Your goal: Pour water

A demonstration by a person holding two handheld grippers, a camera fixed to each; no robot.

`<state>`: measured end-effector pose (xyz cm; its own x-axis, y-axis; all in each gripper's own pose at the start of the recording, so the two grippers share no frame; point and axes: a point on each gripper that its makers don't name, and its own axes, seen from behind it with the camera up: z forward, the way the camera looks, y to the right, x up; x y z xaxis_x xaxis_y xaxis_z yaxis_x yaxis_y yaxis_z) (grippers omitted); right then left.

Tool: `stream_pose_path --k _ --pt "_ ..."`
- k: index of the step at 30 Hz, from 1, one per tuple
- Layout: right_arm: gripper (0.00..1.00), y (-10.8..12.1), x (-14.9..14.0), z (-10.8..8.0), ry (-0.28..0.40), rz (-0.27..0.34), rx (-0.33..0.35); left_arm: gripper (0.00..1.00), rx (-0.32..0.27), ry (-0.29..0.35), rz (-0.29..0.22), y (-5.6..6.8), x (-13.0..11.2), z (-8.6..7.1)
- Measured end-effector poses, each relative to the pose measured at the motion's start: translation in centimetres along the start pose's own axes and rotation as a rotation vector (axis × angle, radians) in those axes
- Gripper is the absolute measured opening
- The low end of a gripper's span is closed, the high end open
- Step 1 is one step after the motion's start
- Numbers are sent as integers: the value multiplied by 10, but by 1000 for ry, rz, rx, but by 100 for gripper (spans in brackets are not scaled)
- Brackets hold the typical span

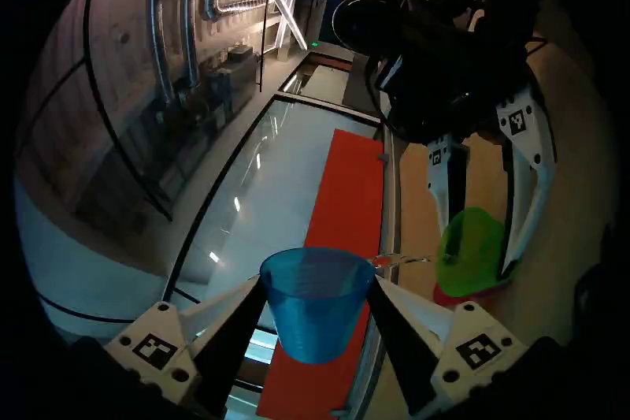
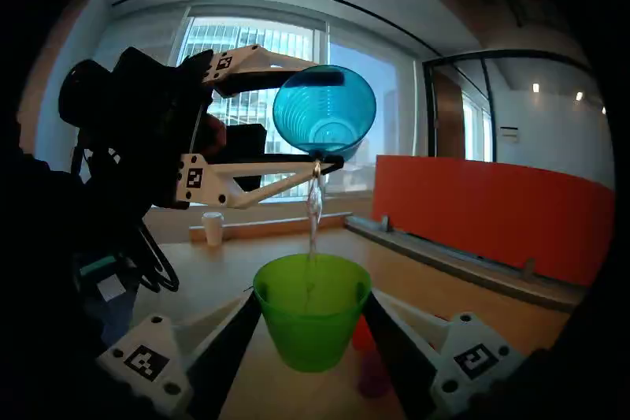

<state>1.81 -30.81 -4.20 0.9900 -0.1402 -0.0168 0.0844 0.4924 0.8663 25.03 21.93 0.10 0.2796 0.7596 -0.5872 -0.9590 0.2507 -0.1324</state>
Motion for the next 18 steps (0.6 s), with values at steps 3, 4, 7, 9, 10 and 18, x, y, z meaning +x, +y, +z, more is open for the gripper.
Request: stream_pose_path --k 3,4,7,9,10,18 --pt "90 1 0 -1 1 1 0 87 0 1 9 0 1 0" --pt "90 1 0 -1 1 0 -1 87 0 2 12 0 2 0" --pt "90 0 0 -1 1 0 -1 87 2 3 24 -1 3 1" --pt "90 0 0 -1 2 -1 -1 87 3 3 33 -1 3 0" --pt "90 0 0 -1 2 -1 0 87 3 3 38 -1 4 0" --pt "89 0 1 -1 5 -4 -1 87 9 7 70 -4 7 -3"
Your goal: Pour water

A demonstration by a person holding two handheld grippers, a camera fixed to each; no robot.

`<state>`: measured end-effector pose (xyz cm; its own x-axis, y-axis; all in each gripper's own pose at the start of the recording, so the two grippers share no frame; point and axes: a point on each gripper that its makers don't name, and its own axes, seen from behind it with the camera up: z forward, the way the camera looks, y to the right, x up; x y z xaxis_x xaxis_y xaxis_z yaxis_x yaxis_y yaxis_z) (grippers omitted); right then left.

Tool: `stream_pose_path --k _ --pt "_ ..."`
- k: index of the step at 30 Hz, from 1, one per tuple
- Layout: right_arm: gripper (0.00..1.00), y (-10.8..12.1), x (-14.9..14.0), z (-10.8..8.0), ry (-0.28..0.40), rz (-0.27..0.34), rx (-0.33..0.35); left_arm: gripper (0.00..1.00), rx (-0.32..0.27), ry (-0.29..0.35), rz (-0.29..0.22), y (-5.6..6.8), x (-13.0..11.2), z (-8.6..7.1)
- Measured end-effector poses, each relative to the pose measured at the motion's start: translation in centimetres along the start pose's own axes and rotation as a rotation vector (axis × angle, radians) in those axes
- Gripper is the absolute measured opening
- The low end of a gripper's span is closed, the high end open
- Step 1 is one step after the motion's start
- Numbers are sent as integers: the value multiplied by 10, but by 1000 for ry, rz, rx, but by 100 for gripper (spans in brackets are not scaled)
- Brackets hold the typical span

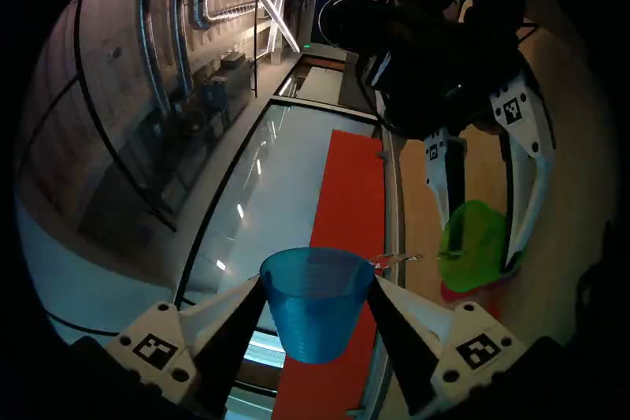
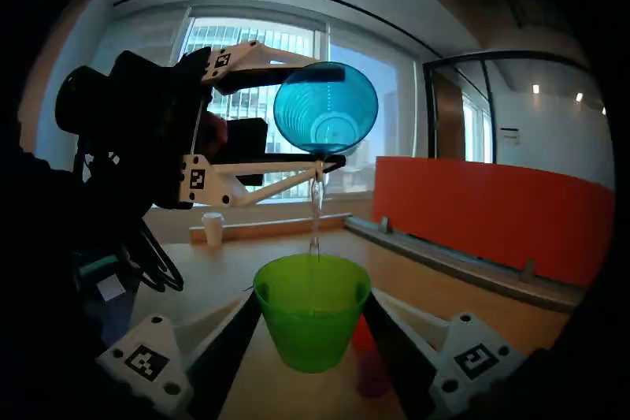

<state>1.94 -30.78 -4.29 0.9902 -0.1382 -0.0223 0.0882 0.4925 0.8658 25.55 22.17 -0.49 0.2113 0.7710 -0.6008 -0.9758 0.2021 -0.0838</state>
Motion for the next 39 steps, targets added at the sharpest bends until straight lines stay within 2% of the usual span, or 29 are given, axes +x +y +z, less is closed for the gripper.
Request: stream_pose_path --k 20,39 --pt "89 0 3 -1 4 -5 1 87 21 6 85 -9 3 0" --pt "89 1 6 0 9 -8 -1 87 35 15 199 -12 10 3"
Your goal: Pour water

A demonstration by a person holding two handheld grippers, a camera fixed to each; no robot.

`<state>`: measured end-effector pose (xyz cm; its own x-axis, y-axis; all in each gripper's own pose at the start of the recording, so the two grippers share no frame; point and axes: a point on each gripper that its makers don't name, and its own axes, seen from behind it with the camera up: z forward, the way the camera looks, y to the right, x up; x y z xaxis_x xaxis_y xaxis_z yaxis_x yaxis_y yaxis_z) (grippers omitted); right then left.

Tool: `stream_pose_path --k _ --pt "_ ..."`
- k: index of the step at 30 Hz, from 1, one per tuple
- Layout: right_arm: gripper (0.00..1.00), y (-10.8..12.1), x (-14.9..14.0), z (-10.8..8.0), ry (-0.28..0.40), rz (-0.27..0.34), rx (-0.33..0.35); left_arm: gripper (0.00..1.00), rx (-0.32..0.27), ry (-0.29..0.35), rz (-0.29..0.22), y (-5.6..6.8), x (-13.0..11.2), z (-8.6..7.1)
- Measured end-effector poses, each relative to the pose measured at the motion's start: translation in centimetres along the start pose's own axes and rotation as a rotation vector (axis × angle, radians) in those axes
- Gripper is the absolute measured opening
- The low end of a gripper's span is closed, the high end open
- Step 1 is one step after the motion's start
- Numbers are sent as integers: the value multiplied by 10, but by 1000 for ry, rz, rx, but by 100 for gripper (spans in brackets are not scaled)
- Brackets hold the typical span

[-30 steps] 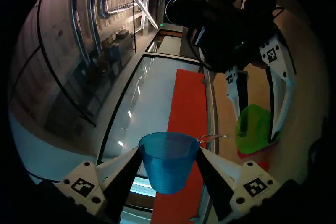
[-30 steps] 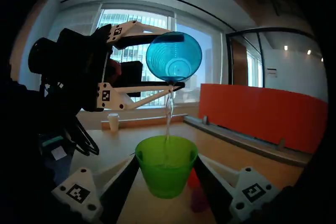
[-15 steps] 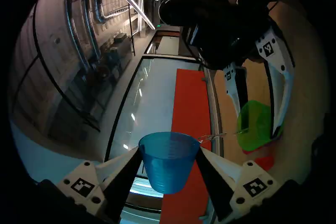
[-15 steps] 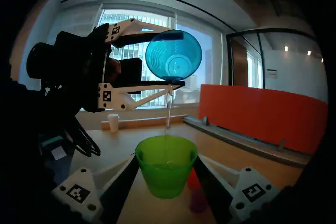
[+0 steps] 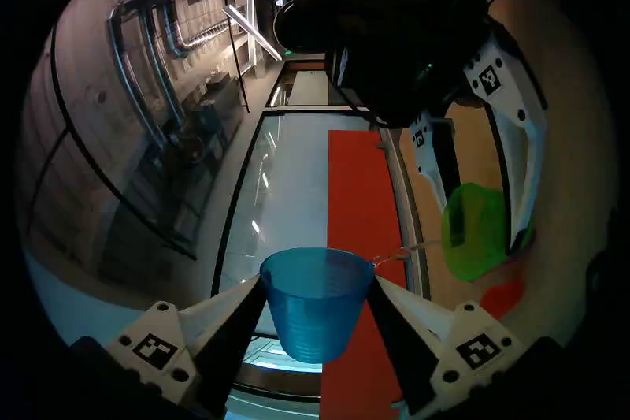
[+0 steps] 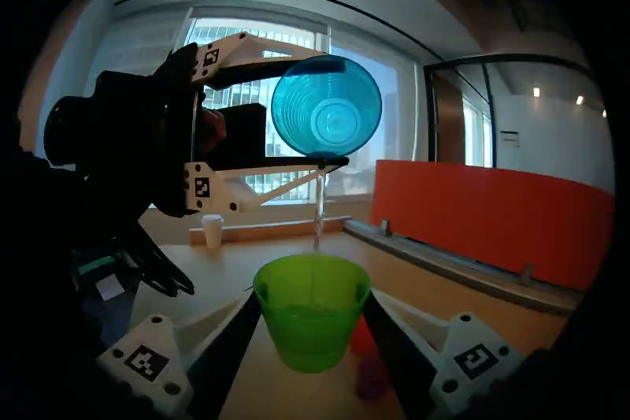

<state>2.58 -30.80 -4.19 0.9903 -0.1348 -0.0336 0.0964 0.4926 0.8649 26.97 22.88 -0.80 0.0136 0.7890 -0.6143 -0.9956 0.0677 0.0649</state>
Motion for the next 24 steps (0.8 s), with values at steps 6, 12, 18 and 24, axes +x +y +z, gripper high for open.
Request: stream_pose_path --k 6,12,18,24 --pt "89 1 2 -1 4 1 -3 87 6 3 29 -2 2 -2" --pt "89 2 2 -1 5 1 -5 87 10 1 36 1 5 -4" --pt "89 3 2 -1 7 0 -5 87 12 2 37 4 6 -4" --pt "89 3 2 -1 7 -1 -5 87 10 5 10 2 2 0"
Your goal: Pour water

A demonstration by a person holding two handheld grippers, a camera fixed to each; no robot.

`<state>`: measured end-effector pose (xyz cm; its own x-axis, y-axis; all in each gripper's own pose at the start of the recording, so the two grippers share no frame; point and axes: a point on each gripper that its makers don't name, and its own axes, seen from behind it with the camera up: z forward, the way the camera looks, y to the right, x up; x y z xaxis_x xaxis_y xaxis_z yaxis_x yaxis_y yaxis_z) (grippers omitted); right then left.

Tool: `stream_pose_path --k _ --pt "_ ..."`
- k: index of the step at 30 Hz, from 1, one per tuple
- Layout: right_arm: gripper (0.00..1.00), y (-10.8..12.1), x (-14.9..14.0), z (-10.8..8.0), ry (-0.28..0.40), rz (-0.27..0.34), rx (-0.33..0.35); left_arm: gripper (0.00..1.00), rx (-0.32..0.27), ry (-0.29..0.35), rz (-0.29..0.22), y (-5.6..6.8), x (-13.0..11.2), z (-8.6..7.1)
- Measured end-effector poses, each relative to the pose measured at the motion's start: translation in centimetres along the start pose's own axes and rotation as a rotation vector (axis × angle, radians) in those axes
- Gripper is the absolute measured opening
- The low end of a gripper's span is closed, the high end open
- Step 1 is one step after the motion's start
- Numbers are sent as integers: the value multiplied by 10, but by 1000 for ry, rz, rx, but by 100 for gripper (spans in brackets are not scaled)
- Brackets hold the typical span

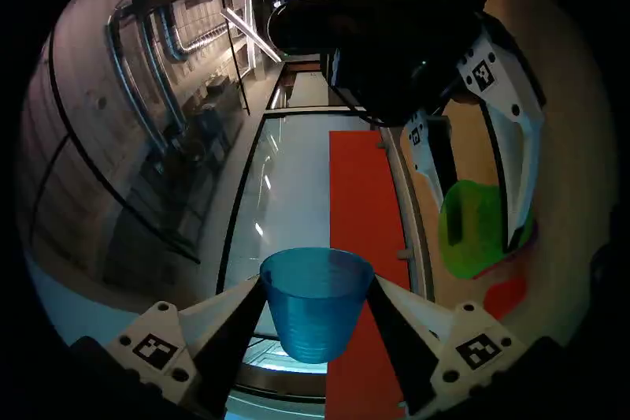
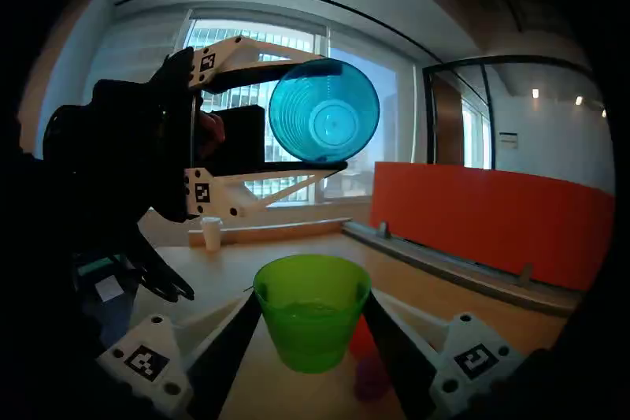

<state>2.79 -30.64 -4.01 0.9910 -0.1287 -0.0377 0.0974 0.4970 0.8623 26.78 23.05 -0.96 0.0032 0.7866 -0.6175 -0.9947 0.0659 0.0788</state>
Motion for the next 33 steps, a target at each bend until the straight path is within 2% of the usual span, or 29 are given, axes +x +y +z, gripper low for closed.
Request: stream_pose_path --k 2,6,16,23,29,33 --pt "89 0 0 1 0 1 -1 87 1 1 -17 0 -2 0" --pt "89 0 1 1 4 2 -2 87 -5 -2 -94 2 -6 0" --pt "89 2 4 1 12 -3 -10 87 -52 -2 -374 15 -16 3" --pt "89 1 6 0 21 -7 -8 87 -76 9 -538 22 -20 2" --pt "89 1 7 -1 23 -11 -11 87 -70 9 -683 18 -25 0" --pt "89 1 7 -2 26 -9 -13 87 -72 18 -813 14 -27 0"
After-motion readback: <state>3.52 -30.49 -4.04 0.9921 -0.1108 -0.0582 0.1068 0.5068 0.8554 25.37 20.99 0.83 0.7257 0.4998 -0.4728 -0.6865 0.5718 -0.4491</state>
